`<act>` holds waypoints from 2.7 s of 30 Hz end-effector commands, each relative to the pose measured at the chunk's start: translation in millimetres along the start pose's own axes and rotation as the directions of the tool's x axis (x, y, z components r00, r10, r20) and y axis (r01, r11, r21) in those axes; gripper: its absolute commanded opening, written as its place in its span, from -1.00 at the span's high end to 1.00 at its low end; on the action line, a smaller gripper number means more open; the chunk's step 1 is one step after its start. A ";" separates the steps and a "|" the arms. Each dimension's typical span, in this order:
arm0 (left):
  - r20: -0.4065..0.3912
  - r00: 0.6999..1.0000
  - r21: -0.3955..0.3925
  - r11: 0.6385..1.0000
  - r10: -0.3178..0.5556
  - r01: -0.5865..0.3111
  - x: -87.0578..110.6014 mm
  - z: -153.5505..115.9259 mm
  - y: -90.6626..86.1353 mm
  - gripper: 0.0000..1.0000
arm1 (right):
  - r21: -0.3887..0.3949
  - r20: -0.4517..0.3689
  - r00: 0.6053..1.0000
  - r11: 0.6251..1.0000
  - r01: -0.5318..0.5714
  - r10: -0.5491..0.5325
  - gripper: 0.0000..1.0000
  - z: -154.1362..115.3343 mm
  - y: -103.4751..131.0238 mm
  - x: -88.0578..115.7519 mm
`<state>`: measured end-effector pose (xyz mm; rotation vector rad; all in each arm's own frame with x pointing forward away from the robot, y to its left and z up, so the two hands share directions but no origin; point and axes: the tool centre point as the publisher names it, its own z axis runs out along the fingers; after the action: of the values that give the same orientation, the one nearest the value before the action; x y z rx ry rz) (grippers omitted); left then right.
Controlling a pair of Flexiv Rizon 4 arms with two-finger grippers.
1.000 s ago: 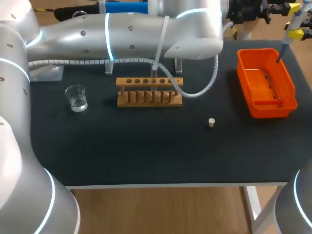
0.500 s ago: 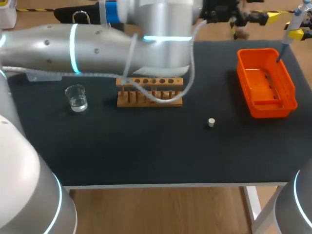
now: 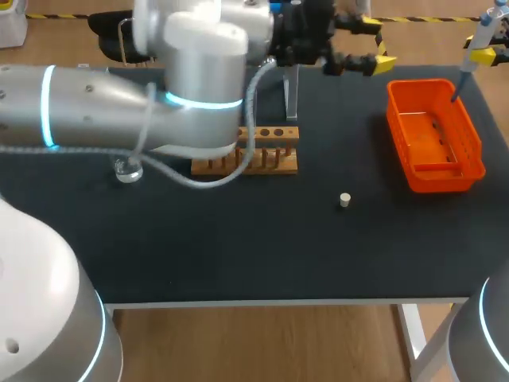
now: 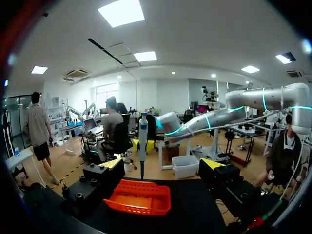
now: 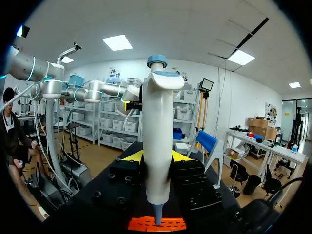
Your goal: Invert the test tube, pick up the pipette, mount the tip to pipette, aspirate from beaker and dispense into the tube, eject the tip, return the pipette, and cap with the stopper.
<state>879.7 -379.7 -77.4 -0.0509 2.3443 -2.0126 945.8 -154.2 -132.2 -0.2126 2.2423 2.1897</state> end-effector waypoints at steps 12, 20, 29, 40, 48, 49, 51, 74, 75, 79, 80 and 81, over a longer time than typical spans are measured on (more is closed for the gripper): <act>0.066 0.998 0.091 0.996 -0.013 0.007 19.4 -100.7 46.7 -1.00 | 0.003 0.000 1.000 1.000 0.000 0.000 1.00 0.0 1.0 0.0; 0.085 0.996 0.113 0.993 -0.026 0.016 20.5 -121.6 58.8 -1.00 | 0.003 0.000 1.000 1.000 0.000 0.000 1.00 0.0 1.0 0.0; 0.100 0.994 0.136 0.990 -0.046 0.032 20.8 -132.7 73.9 -1.00 | 0.003 0.000 1.000 1.000 0.000 0.000 1.00 0.0 1.0 0.0; 0.116 0.992 0.115 0.993 -0.050 0.036 20.6 -139.8 79.5 -1.00 | 0.003 0.000 1.000 1.000 0.000 0.000 1.00 0.0 1.0 0.0; 0.123 0.990 0.098 0.994 -0.062 0.050 20.3 -140.6 79.7 -1.00 | 0.003 0.000 1.000 1.000 0.000 0.000 1.00 0.0 1.0 0.0; 0.123 0.990 0.098 0.994 -0.062 0.050 20.3 -140.6 79.7 -1.00 | 0.003 0.000 1.000 1.000 0.000 0.000 1.00 0.0 1.0 0.0; 0.123 0.990 0.098 0.994 -0.062 0.050 20.3 -140.6 79.7 -1.00 | 0.003 0.000 1.000 1.000 0.000 0.000 1.00 0.0 1.0 0.0; 0.123 0.990 0.098 0.994 -0.062 0.050 20.3 -140.6 79.7 -1.00 | 0.002 0.001 1.000 1.000 0.001 -0.001 1.00 5.9 2.8 2.7; 0.123 0.990 0.098 0.994 -0.062 0.050 20.3 -140.6 79.7 -1.00 | 0.000 0.000 1.000 1.000 0.001 -0.001 1.00 11.4 4.2 5.2; 0.123 0.990 0.098 0.994 -0.062 0.050 20.3 -140.6 79.7 -1.00 | -0.001 0.007 1.000 1.000 -0.015 0.015 1.00 36.2 8.9 17.0; 0.123 0.990 0.098 0.994 -0.062 0.050 20.3 -140.6 79.7 -1.00 | 0.000 0.007 1.000 1.000 -0.018 0.018 1.00 41.2 9.2 20.3; 0.123 0.990 0.098 0.994 -0.062 0.050 20.3 -140.6 79.7 -1.00 | -0.001 0.003 1.000 1.000 -0.020 0.020 1.00 48.1 10.0 23.9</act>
<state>851.8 -230.0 -135.9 -0.2336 2.1915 -2.0782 933.7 -129.5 -130.5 -0.2354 2.2603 2.2313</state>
